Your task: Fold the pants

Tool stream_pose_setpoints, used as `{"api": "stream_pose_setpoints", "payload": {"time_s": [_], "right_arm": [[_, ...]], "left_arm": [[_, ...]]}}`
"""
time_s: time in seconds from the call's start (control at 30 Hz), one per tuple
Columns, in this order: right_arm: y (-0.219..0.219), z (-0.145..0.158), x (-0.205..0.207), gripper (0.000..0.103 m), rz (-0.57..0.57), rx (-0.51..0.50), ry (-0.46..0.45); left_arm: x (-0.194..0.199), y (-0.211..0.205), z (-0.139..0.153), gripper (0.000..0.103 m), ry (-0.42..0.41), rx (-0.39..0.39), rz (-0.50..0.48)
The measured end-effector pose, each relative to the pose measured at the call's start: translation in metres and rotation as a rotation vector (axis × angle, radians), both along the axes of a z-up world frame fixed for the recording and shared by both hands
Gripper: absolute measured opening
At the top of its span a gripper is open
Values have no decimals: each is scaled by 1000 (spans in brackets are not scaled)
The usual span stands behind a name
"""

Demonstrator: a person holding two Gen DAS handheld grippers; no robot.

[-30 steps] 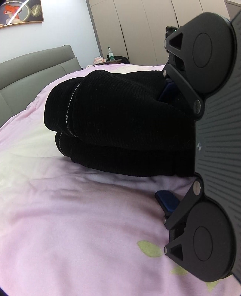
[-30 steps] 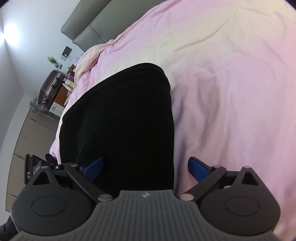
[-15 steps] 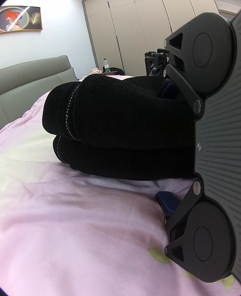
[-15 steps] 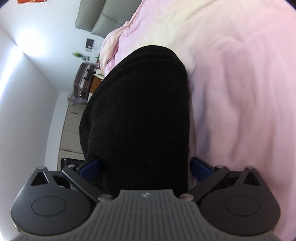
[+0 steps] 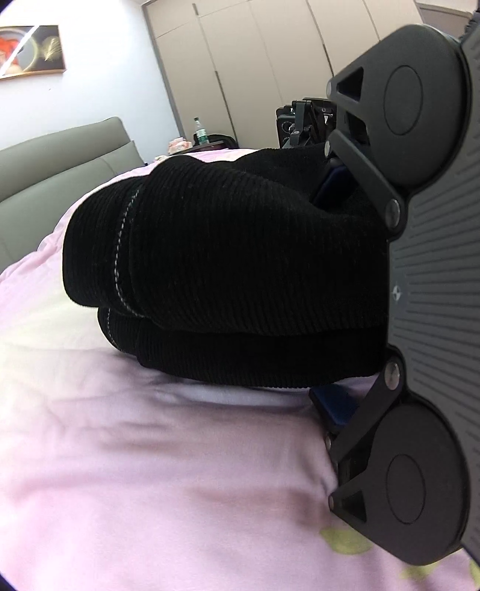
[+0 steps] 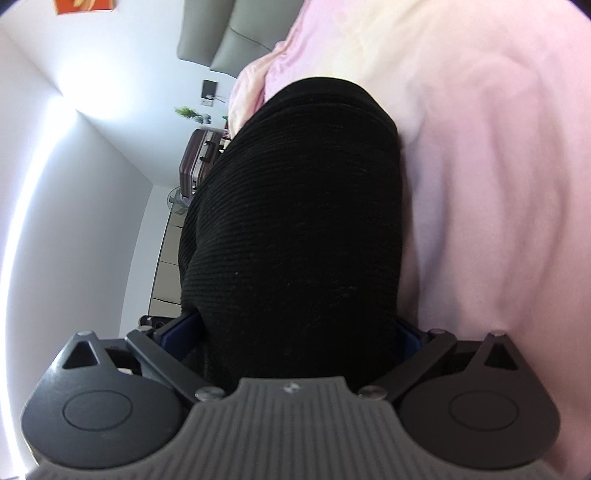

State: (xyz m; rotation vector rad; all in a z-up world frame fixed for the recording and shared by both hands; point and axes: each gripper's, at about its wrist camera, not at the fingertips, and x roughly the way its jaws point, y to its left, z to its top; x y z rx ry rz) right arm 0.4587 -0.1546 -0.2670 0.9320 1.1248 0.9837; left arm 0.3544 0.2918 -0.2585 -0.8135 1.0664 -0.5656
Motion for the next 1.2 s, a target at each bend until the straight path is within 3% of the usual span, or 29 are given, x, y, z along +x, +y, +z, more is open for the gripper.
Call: {"api": "stream_pose_setpoints", "payload": {"time_s": [0.13, 0.27, 0.67, 0.97, 1.2], "right_arm": [[-7, 2, -4, 75, -20, 19, -20], [-9, 16, -14, 67, -48, 27, -33], [-34, 108, -60, 64, -61, 76, -149], [-112, 191, -126, 64, -125, 71, -237], [-197, 228, -184, 64, -225, 35, -274]], "left_arm": [[-3, -5, 11, 88, -4, 11, 0], [-7, -7, 27, 78, -17, 55, -4], [-47, -30, 110, 74, -103, 34, -46], [-80, -113, 181, 74, -181, 43, -127], [-100, -198, 207, 74, -211, 18, -231]]}}
